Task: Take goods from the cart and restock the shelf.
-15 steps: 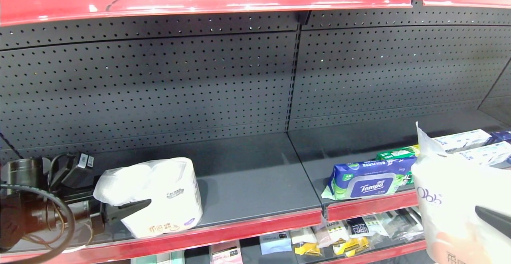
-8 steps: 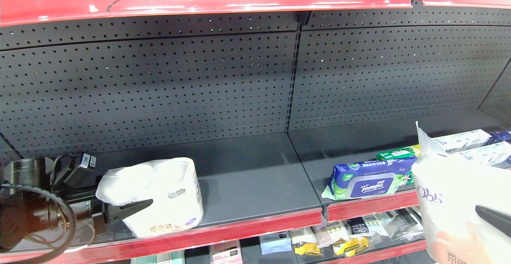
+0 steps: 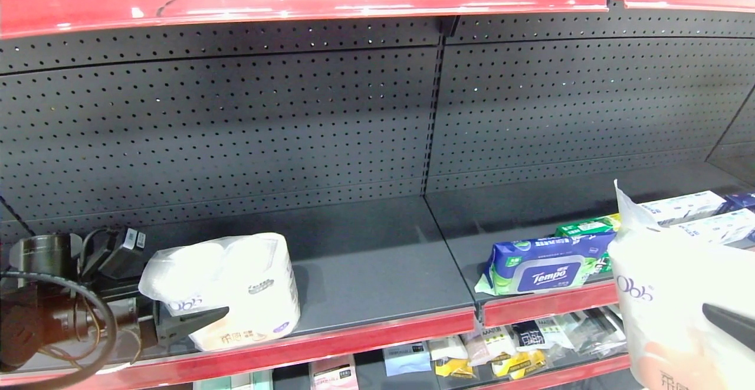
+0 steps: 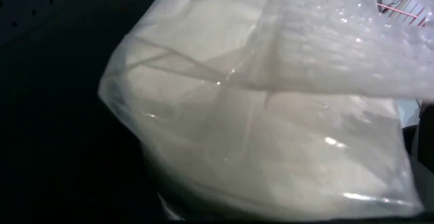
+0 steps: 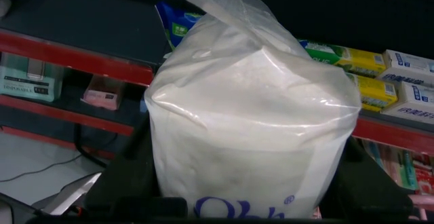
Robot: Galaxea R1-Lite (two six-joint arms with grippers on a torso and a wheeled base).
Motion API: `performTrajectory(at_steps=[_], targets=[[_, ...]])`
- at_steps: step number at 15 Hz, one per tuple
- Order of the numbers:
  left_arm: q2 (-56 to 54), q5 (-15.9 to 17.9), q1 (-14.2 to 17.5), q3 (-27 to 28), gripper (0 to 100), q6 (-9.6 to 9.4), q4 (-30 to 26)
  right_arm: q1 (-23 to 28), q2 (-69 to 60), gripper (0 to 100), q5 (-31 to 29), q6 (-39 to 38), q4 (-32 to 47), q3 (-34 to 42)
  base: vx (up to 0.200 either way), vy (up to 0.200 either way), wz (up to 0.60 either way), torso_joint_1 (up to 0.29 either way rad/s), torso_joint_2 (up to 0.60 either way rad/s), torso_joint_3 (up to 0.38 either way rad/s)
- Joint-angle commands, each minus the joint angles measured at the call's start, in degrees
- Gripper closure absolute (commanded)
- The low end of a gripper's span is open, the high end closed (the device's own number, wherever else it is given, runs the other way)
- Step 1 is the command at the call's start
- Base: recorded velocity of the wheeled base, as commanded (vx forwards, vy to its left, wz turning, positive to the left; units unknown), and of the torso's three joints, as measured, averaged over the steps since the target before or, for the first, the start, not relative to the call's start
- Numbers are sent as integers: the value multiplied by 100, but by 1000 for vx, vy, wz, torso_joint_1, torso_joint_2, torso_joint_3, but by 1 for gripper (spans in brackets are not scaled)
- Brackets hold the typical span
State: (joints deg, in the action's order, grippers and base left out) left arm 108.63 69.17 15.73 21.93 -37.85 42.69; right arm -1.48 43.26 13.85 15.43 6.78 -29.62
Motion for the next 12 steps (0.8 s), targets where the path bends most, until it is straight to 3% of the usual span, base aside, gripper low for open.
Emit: performTrajectory(at_steps=[1, 3, 7, 9, 11, 12], targets=[[-79, 35, 18, -13, 0, -3, 20, -2, 7, 100, 4, 4, -1, 0, 0, 0, 0, 0, 0, 0], [-246, 53, 27, -5, 0, 50, 11, -2, 7, 100, 4, 4, -1, 0, 0, 0, 0, 0, 0, 0], [-738, 88, 18, 118, 0, 656, 37, -2, 7, 100, 4, 4, -1, -8, 0, 0, 0, 0, 0, 0], [-896, 88, 27, 400, 0, 797, 29, -2, 7, 100, 4, 4, -1, -8, 0, 0, 0, 0, 0, 0], [-1160, 97, 18, 540, 0, 1272, 29, -2, 7, 100, -5, 4, -1, -8, 0, 0, 0, 0, 0, 0], [-1353, 97, 1, 558, 0, 1614, 37, -2, 7, 100, -14, 4, -1, -17, 0, 0, 0, 0, 0, 0]])
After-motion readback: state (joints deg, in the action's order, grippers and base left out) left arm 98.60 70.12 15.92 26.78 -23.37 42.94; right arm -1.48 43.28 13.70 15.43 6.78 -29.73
